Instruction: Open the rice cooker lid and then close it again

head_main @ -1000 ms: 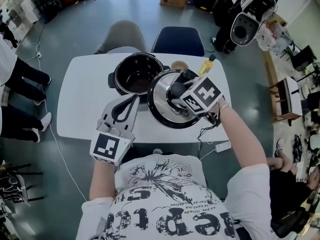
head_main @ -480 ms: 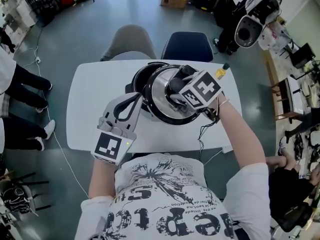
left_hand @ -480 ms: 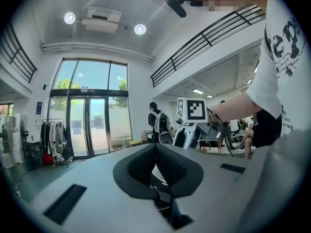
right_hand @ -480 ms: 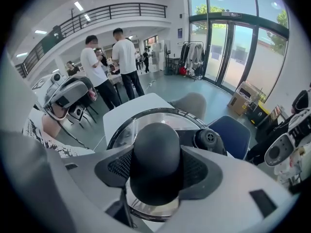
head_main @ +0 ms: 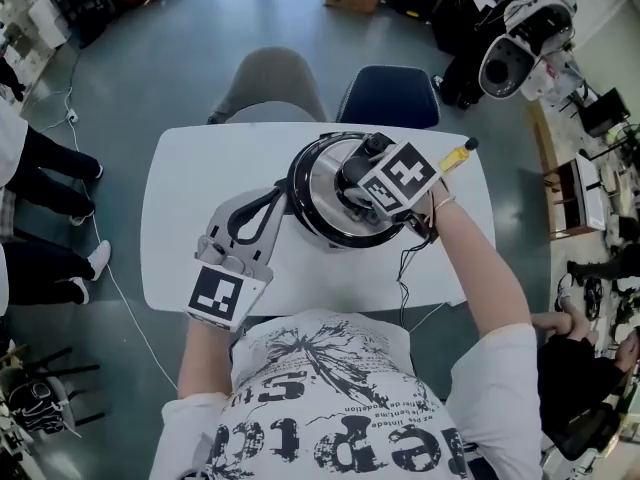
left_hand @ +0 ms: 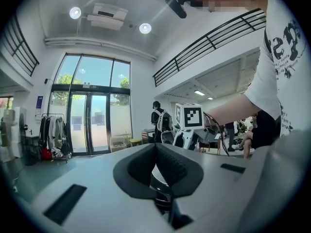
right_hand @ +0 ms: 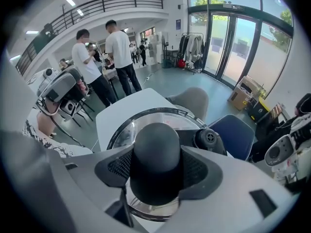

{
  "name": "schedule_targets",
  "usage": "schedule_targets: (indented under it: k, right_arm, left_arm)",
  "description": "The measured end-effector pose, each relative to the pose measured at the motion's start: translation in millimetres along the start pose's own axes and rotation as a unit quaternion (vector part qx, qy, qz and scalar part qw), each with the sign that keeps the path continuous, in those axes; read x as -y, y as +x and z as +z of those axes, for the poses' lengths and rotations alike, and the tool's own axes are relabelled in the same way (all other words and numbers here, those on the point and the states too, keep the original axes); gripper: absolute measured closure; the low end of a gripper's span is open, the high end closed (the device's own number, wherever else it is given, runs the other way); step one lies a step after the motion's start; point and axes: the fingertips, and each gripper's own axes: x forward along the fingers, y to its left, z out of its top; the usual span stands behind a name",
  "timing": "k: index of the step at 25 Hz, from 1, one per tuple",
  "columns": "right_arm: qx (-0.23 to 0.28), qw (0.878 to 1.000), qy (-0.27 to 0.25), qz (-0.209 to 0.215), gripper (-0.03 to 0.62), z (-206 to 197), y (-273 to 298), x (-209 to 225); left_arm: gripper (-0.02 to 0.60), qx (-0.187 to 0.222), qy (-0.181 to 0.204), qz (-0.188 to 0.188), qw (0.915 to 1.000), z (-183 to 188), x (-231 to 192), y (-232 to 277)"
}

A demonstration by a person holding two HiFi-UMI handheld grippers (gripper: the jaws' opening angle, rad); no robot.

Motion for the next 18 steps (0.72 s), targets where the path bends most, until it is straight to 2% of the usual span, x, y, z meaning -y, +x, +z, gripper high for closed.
schedule_targets:
  k: [6,15,18]
  right_arm:
    - [-0.003,1.0,0.01,0.002,0.301,16,18,8]
    - [0.004,1.0,0.024,0.015,0.298,19,36,16]
    - [0.006,1.0,0.018,0.007,0.29,20,39,14]
  left_arm:
    - [0.569,-0.006,0.003,-0.008,0.9999,-5,-15,7]
    - [0.569,-0.013,-0.002,-0.006,0.9999,-18,-15,14]
    - [0.569,-0.016,0.003,-0.009,0.9998,-16,-14,16]
